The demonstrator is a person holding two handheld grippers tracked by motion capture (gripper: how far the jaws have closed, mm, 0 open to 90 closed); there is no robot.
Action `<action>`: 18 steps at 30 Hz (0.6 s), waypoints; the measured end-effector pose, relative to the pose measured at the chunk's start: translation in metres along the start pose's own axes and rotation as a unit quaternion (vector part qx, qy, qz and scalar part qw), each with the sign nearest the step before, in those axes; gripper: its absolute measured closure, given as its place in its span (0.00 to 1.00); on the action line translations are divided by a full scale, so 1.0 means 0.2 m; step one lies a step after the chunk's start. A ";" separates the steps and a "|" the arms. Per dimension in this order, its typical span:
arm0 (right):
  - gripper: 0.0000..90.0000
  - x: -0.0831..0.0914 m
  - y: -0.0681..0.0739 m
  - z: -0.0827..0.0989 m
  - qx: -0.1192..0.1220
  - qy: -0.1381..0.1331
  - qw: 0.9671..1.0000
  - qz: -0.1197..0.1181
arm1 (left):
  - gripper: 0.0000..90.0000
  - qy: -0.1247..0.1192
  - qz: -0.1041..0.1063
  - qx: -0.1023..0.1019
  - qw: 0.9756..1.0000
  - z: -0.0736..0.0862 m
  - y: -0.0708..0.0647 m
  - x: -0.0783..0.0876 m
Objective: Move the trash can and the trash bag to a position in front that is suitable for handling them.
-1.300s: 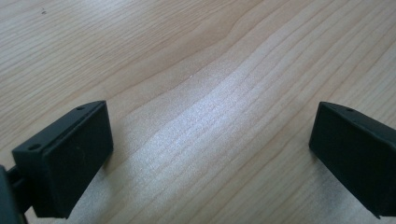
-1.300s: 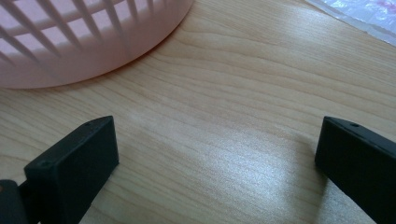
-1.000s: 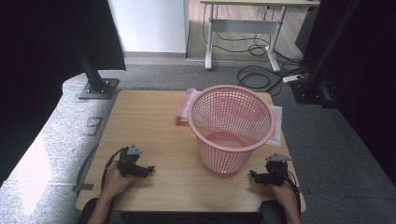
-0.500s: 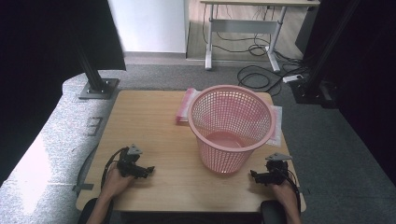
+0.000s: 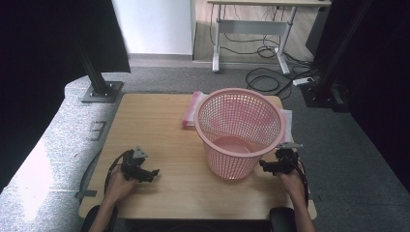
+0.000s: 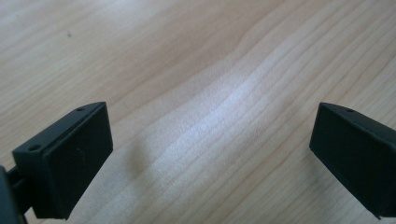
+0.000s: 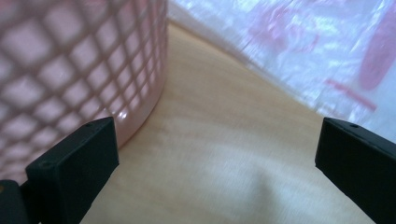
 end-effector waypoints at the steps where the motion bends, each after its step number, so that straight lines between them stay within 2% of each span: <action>1: 0.00 -0.01 0.00 -0.02 0.001 -0.002 1.000 0.001 | 0.00 -0.001 -0.002 0.000 1.000 0.00 0.00 0.00; 6: 0.00 -0.04 0.02 -0.07 0.017 0.002 1.000 0.009 | 0.00 0.000 -0.004 0.001 1.000 0.01 0.01 0.00; 7: 0.00 -0.05 0.06 -0.10 0.029 -0.001 1.000 0.004 | 0.00 0.001 -0.007 0.001 1.000 0.01 0.02 0.00; 9: 0.00 -0.07 0.11 -0.13 0.037 0.000 0.999 -0.003 | 0.00 -0.001 -0.009 0.004 1.000 0.01 0.03 0.00; 12: 0.00 -0.09 0.24 -0.18 0.055 -0.012 0.998 -0.021 | 0.00 -0.005 -0.011 0.007 1.000 0.02 0.04 0.01; 13: 0.00 -0.09 0.24 -0.18 0.055 -0.012 0.998 -0.021 | 0.00 -0.005 -0.011 0.007 1.000 0.02 0.04 0.01; 14: 0.00 -0.12 0.33 -0.22 0.067 -0.018 0.997 -0.039 | 0.00 -0.006 -0.013 0.010 1.000 0.03 0.05 0.01; 18: 0.00 -0.16 0.47 -0.28 0.088 -0.023 0.994 -0.054 | 0.00 -0.006 -0.014 0.013 1.000 0.04 0.07 0.02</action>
Point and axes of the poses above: each handheld gripper's, and its own axes: x roughly backward along the jaws, z roughly out of its underside, y roughly to its left, the point moved 7 cm from there along -x, roughly forward along the jaws, and after that the axes turned 15 degrees about z, right-handed, at the moved point
